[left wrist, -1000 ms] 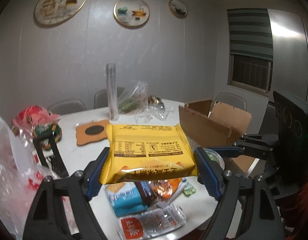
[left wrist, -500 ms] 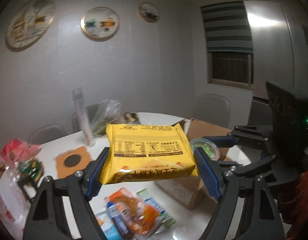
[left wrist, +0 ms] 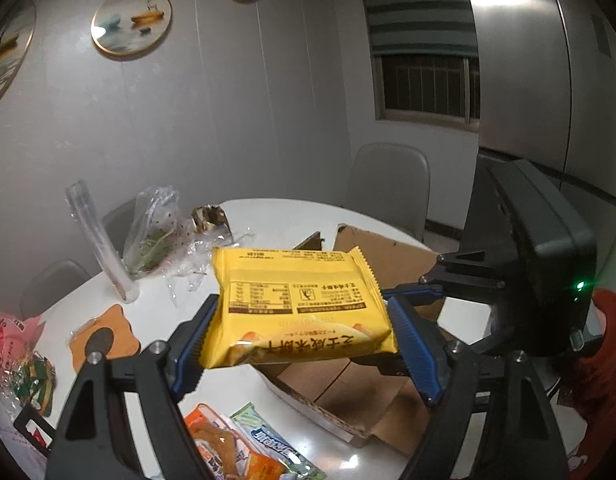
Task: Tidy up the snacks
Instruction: 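Carry the jelly cup with the right gripper into the box and release it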
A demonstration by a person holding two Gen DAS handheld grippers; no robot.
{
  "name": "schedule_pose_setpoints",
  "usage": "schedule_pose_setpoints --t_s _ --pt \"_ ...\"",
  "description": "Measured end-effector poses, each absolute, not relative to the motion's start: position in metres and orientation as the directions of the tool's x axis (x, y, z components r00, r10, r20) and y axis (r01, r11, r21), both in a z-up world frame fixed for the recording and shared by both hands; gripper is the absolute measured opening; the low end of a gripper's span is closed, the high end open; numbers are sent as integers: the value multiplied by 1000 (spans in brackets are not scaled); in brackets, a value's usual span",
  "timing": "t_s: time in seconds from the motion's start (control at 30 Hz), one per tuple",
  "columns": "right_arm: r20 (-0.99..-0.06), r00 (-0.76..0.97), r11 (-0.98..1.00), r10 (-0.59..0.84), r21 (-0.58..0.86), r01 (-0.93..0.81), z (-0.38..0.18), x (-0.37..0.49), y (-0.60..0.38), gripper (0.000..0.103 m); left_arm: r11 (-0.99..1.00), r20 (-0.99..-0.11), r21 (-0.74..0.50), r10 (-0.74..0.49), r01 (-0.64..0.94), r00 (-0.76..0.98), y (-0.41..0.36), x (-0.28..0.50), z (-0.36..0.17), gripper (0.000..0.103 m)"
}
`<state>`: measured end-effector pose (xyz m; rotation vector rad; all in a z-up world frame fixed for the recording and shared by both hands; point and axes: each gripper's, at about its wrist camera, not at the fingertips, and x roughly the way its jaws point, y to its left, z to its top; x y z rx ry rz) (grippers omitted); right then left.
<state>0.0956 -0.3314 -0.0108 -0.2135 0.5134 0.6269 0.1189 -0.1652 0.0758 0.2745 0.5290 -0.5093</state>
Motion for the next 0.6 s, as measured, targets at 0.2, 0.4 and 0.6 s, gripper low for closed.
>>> schedule_pose_setpoints --t_s 0.2,0.4,0.6 --pt "-612 618 768 494 -26 -640 -22 118 -323 43 859 -553 126 -355 496 754 -157 132 73 80" --pt "-672 587 764 451 -49 -643 -32 133 -310 43 854 -579 123 -353 506 735 -150 142 68 80" --pt "-713 573 771 405 -70 -632 -44 139 -300 43 849 -592 116 -358 516 722 -148 148 64 80"
